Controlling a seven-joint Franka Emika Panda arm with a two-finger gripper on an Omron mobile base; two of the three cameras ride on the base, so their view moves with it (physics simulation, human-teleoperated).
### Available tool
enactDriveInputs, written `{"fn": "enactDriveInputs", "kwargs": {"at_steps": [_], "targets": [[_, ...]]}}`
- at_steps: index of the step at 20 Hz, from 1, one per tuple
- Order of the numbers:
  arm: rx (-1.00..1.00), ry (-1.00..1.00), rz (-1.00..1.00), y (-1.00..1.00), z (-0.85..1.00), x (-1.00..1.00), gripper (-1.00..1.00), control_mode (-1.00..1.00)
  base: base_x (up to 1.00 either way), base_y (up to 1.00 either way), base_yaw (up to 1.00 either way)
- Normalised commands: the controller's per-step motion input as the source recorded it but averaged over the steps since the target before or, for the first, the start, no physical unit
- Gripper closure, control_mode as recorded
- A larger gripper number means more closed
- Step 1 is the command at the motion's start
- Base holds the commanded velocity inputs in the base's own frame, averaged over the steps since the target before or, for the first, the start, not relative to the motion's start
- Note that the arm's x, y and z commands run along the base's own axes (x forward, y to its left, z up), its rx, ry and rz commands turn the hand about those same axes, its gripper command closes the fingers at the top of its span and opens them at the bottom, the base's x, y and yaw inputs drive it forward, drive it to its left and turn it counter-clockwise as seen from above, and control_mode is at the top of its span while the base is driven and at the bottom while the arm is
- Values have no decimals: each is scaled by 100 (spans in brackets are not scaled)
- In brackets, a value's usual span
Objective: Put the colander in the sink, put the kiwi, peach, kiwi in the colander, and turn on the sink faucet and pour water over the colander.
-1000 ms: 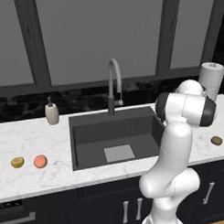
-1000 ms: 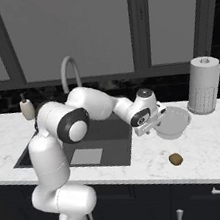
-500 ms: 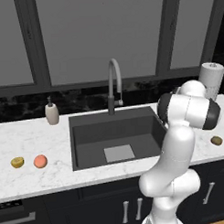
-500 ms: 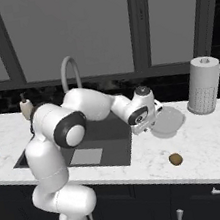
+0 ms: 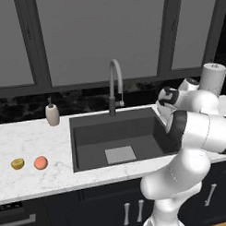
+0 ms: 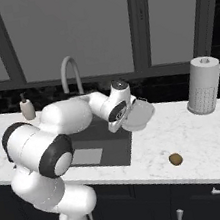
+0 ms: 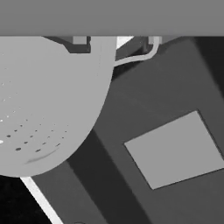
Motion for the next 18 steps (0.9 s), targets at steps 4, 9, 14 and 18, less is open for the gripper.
{"fn": "enactDriveInputs", "kwargs": {"at_steps": [4, 9, 14, 18], "targets": [[0, 1, 52, 96, 4, -29, 100, -100, 0, 0, 0], [0, 1, 54, 73, 0, -29, 100, -100, 0, 0, 0], [0, 0, 51, 45, -14, -8, 100, -100, 0, 0, 0], [-1, 0, 40, 9, -36, 6, 100, -100, 0, 0, 0]]}}
